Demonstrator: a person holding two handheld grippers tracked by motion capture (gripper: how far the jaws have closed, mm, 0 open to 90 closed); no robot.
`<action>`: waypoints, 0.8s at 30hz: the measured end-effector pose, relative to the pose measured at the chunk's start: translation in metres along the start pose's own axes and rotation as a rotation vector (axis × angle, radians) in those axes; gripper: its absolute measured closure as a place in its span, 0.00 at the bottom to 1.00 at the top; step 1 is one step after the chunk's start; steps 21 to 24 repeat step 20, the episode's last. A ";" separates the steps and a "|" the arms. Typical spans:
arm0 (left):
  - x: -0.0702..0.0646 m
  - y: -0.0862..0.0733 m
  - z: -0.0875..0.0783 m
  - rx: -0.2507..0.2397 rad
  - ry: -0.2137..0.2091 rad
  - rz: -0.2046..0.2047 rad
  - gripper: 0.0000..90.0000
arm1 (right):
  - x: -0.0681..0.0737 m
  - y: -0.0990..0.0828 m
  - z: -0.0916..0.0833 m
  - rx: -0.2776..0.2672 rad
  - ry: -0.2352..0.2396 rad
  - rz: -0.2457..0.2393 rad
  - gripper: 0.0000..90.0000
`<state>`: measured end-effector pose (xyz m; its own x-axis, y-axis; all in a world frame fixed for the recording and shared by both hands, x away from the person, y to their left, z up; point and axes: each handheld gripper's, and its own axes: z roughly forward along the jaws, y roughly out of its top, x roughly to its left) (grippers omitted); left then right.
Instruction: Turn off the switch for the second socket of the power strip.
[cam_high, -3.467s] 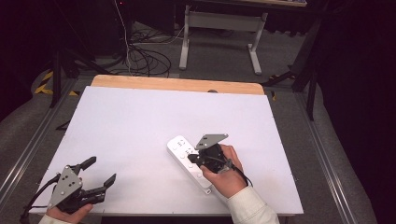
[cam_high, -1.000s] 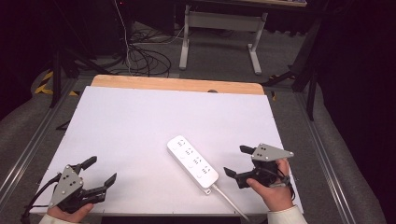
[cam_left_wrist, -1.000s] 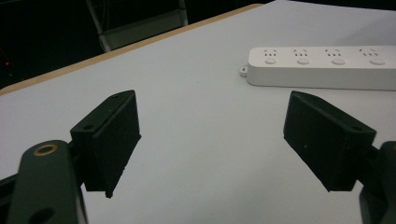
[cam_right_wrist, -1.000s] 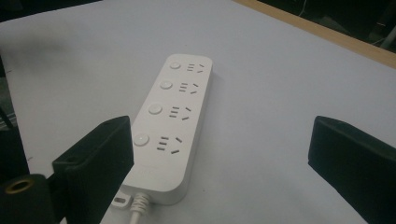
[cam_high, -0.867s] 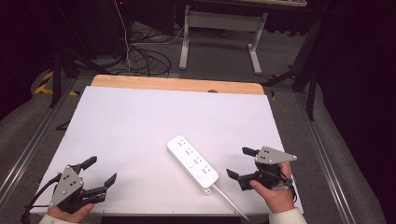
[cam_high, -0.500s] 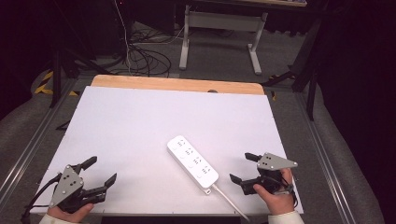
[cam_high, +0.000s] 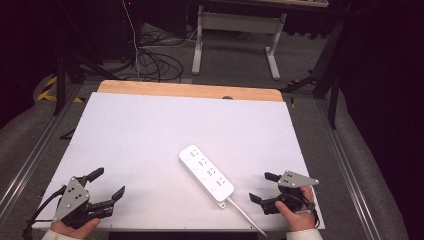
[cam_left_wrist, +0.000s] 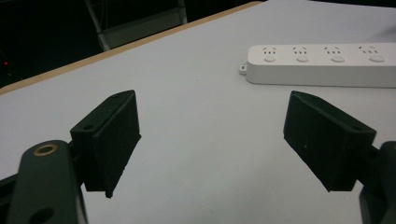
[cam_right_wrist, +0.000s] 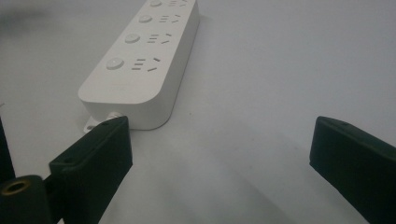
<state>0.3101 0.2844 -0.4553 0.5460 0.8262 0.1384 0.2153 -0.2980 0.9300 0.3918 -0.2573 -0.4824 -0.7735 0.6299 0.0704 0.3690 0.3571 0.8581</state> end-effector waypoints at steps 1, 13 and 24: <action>0.001 0.000 0.000 0.000 -0.004 0.010 0.21 | 0.000 -0.002 0.000 0.002 -0.001 0.000 0.08; 0.000 0.000 0.003 0.019 -0.046 0.011 0.20 | -0.001 -0.004 -0.005 0.004 -0.027 -0.027 0.13; 0.002 -0.001 0.006 0.070 -0.066 -0.017 0.20 | -0.002 -0.005 -0.005 0.001 -0.044 -0.017 0.12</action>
